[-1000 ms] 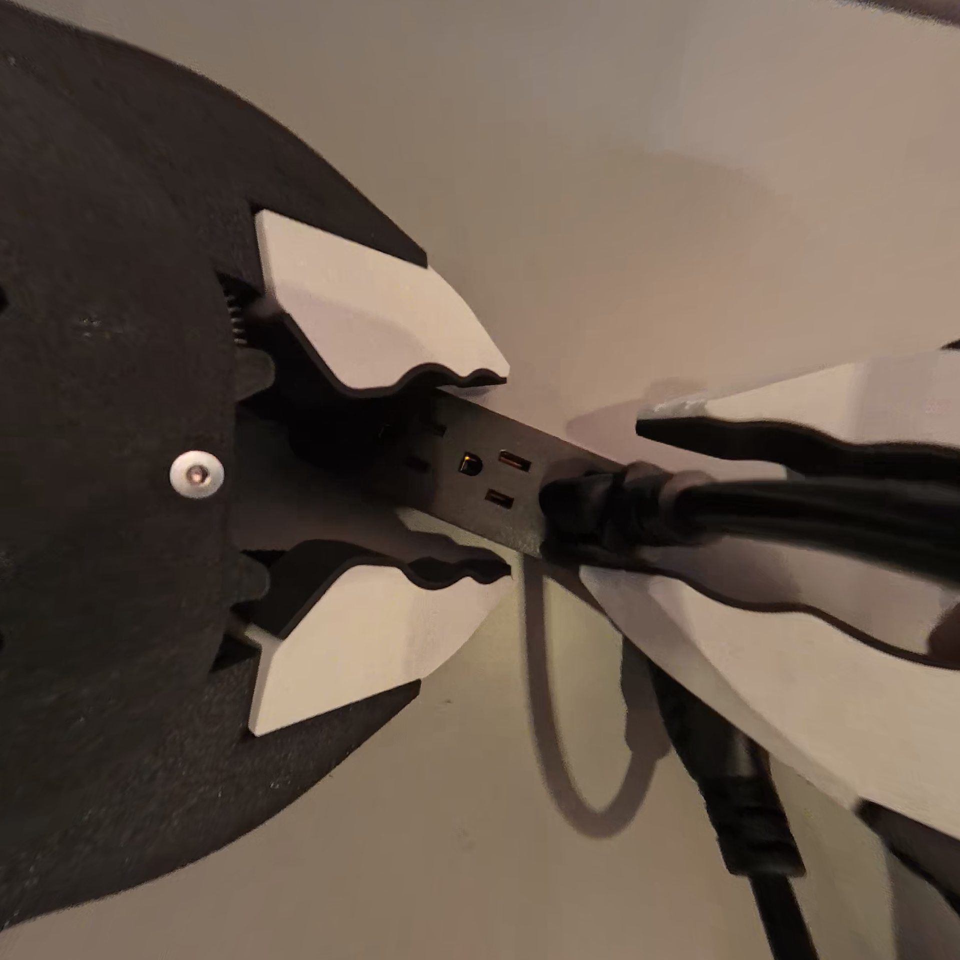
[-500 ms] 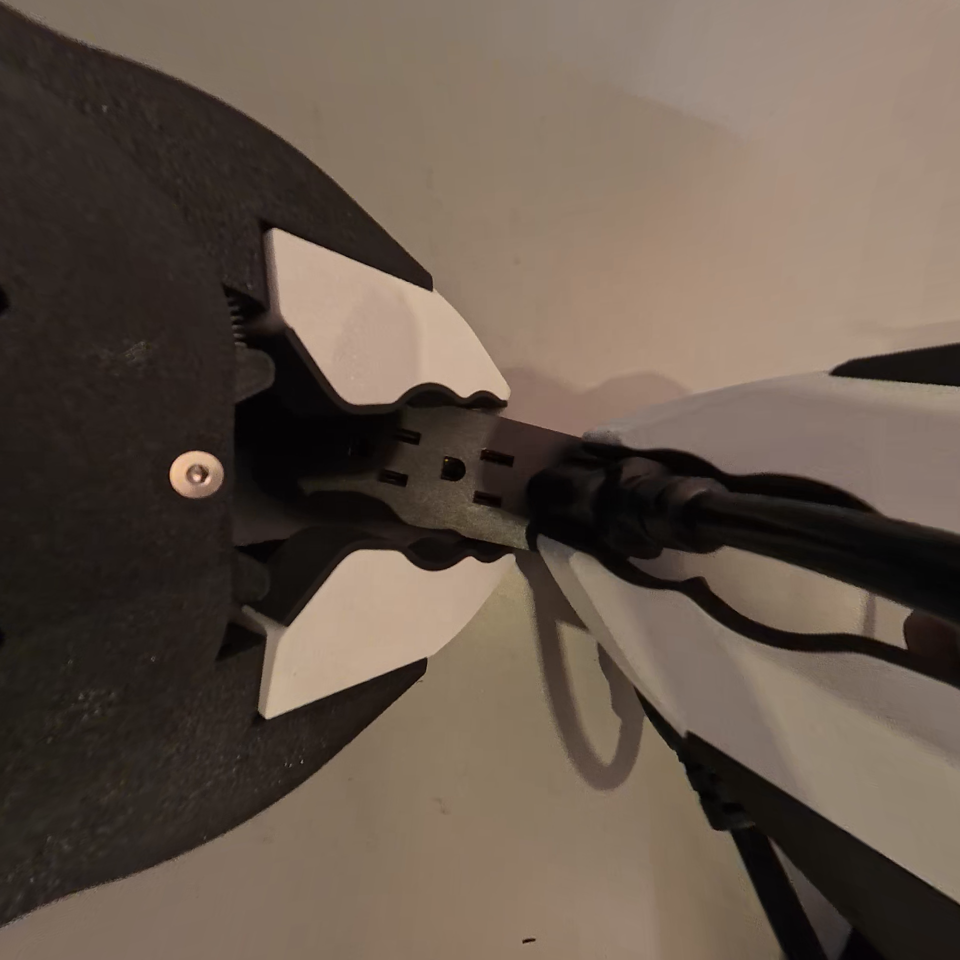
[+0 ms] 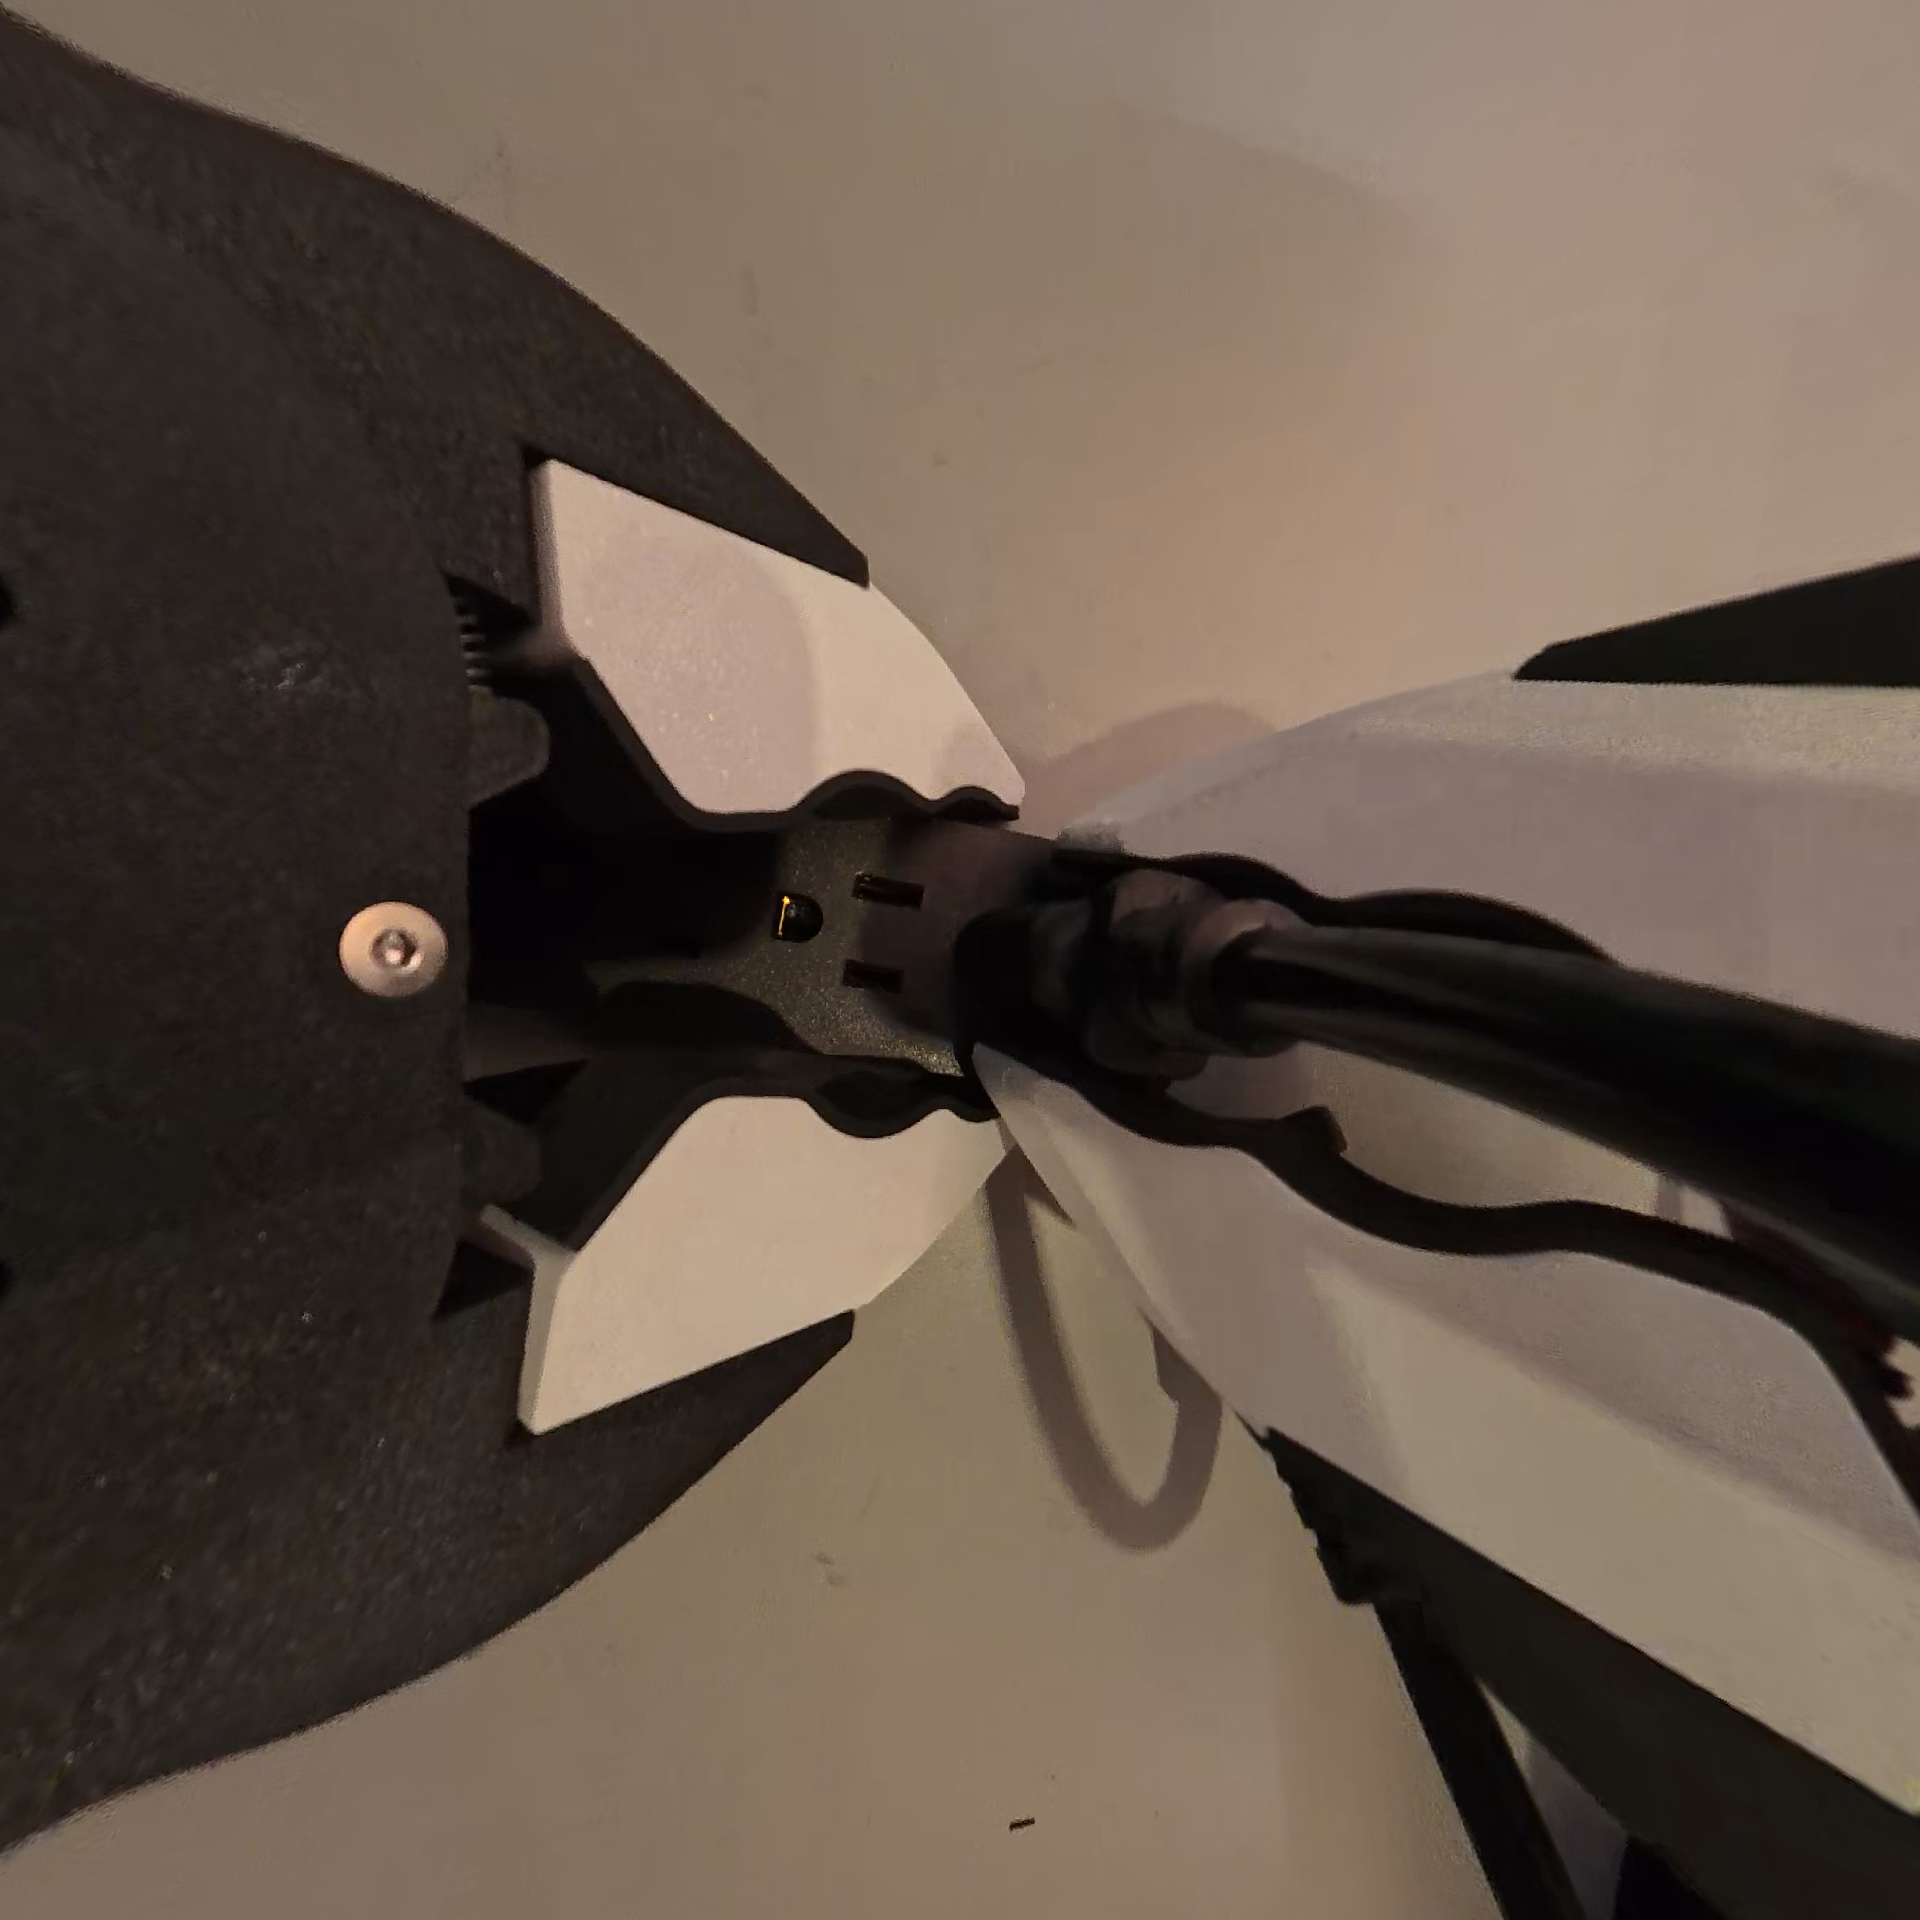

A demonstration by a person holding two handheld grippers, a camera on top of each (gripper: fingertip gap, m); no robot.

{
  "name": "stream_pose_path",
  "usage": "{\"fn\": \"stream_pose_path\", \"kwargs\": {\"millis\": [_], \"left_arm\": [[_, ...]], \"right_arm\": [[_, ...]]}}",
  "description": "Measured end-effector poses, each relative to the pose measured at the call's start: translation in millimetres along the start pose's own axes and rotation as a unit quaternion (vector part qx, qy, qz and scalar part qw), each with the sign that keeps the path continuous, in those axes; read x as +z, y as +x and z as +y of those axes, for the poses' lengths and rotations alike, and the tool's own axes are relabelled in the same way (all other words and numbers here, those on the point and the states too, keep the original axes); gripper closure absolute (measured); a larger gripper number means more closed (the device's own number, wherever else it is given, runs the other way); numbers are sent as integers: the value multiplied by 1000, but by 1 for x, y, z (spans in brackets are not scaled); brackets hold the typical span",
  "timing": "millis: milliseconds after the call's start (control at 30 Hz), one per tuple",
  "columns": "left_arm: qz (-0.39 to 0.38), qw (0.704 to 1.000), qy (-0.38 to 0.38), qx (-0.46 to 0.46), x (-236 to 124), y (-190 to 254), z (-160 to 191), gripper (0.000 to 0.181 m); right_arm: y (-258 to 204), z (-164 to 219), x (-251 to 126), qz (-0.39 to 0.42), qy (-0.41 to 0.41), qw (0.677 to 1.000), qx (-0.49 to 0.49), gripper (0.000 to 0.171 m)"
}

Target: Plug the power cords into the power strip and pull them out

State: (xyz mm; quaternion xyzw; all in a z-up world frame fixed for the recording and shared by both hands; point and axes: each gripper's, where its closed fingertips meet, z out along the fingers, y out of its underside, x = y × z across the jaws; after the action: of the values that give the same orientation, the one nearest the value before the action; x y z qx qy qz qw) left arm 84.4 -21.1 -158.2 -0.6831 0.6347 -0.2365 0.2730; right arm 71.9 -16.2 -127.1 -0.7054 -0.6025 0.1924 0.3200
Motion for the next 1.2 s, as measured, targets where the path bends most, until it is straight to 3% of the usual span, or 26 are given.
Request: {"fn": "stream_pose_path", "kwargs": {"millis": [167, 233, 467, 733, 867, 1000, 1200], "left_arm": [[6, 1000, 1, 5, 0, 3, 0, 135], [8, 1000, 1, 5, 0, 3, 0, 135], [9, 1000, 3, -2, 0, 3, -1, 135], [15, 1000, -1, 9, -2, 5, 2, 135], [38, 999, 1, 12, -4, 10, 3, 135], [43, 999, 1, 22, -5, 12, 4, 135], [56, 998, 2, 25, -6, 16, 4, 135]], "right_arm": [[-3, 3, -1, 6, -76, 997, -13, 145], [-4, 2, -1, -7, -44, 999, -9, 151], [-4, -5, -3, -51, 99, 994, 12, 146], [-8, -4, -1, -86, 73, 994, -12, 144], [-13, -7, -3, -124, 110, 986, -14, 144], [-17, -10, -2, -108, 116, 987, -30, 145], [-20, -15, -2, -96, 166, 981, 24, 145]]}}
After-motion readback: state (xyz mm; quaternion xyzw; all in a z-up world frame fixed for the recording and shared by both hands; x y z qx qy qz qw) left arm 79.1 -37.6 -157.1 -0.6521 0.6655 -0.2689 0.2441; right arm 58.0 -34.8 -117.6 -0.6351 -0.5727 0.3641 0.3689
